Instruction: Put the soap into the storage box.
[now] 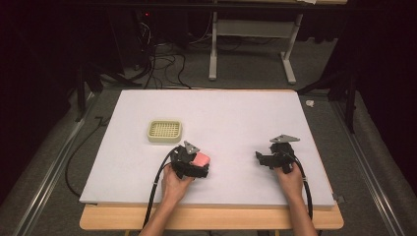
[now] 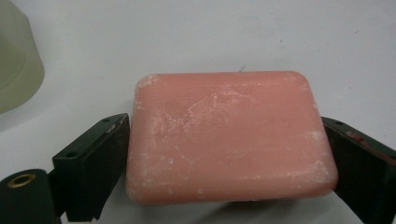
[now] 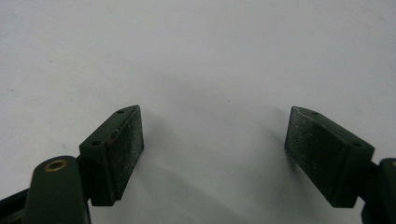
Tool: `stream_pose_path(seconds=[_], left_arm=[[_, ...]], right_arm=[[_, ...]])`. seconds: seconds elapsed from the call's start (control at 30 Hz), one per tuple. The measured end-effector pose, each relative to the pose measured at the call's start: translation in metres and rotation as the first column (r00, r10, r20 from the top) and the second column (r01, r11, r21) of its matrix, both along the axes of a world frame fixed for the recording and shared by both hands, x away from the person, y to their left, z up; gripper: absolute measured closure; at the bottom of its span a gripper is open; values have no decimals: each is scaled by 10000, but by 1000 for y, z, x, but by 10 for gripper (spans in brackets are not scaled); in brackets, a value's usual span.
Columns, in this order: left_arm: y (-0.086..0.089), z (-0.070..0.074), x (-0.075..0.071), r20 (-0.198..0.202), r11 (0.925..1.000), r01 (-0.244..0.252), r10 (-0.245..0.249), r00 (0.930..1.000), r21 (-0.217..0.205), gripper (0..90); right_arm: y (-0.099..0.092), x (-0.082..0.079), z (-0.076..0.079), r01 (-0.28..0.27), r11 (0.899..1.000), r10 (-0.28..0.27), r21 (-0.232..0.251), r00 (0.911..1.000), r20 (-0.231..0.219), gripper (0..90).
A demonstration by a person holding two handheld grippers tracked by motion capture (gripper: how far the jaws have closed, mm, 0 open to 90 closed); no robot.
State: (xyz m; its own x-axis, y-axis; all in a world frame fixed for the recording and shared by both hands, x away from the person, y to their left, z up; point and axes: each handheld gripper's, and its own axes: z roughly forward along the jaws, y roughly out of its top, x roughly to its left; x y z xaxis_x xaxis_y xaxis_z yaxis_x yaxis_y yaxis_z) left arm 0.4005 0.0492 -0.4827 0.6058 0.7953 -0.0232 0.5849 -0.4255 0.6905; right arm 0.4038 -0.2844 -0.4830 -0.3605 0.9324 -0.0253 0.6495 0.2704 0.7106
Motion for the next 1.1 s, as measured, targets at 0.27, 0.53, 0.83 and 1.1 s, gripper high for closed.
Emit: stream_pose_path(seconds=[0.27,0.53,0.83,1.1], left_arm=[[-2,-1,0,107,10000,-35,35,9999,-6,87],[-2,-1,0,187,10000,2,-1,9998,-17,117],[-1,0,-2,262,9997,235,-235,9994,22,137],[-2,0,-3,384,9994,327,-331,9987,96,138]], right_arm=[[0,0,0,-10,10000,10,-8,10000,13,201],[0,0,0,-12,10000,12,-5,10000,11,201],[0,0,0,1,10000,-1,10,10000,11,200],[0,0,0,1,10000,-1,10,10000,12,201]])
